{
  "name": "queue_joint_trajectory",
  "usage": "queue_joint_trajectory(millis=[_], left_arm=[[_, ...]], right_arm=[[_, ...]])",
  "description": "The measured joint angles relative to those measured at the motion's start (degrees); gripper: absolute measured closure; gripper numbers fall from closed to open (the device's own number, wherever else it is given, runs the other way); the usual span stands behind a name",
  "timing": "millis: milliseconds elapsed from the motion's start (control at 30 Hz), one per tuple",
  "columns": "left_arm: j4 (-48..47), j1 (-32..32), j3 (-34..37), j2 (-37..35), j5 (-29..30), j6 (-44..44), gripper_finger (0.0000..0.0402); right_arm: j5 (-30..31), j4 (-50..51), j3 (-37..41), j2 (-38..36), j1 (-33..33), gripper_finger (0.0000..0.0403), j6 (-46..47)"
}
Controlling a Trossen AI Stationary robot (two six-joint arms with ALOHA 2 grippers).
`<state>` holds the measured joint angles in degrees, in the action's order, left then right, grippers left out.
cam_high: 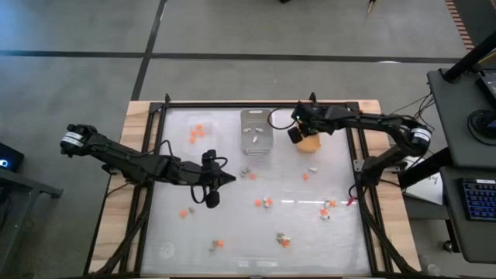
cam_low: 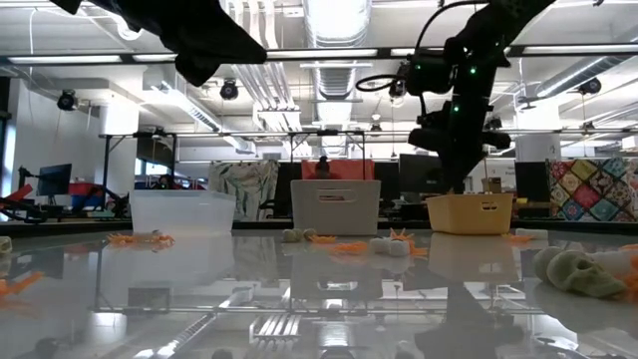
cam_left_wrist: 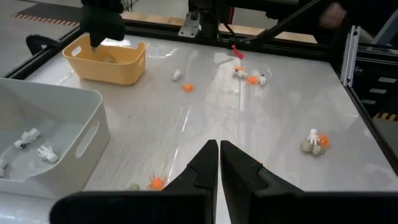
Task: Sort Halloween decoration
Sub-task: Put the cream white skull toy into the yellow bin, then put the orange spider toy into the transparent white bin
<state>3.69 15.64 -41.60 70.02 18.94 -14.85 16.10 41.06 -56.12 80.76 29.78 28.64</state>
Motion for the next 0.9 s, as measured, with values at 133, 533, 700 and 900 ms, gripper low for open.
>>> queue_joint_trajectory(millis=[133, 533, 700, 900], left_arm=[[-1.29, 0.02, 0.0, 0.0, 0.0, -2.01, 0.0402], [-16.37, 0.09, -0.68, -0.02, -0.65, -18.58, 0.0402], [-28.66, 0.35, -1.68, 0.0, -6.47, -32.07, 0.0402], [-39.13, 3.02, -1.68, 0.04, -15.71, -48.17, 0.0402]], right_arm=[[0.41, -0.02, 0.0, 0.3, 0.0, 0.0296, -0.15], [0.48, -2.89, -1.62, -3.73, -3.98, 0.0244, -1.42], [0.48, -5.11, -1.64, -6.31, -7.7, 0.0253, -1.66], [1.84, -8.19, -1.64, -6.76, -11.67, 0.0261, -2.28]])
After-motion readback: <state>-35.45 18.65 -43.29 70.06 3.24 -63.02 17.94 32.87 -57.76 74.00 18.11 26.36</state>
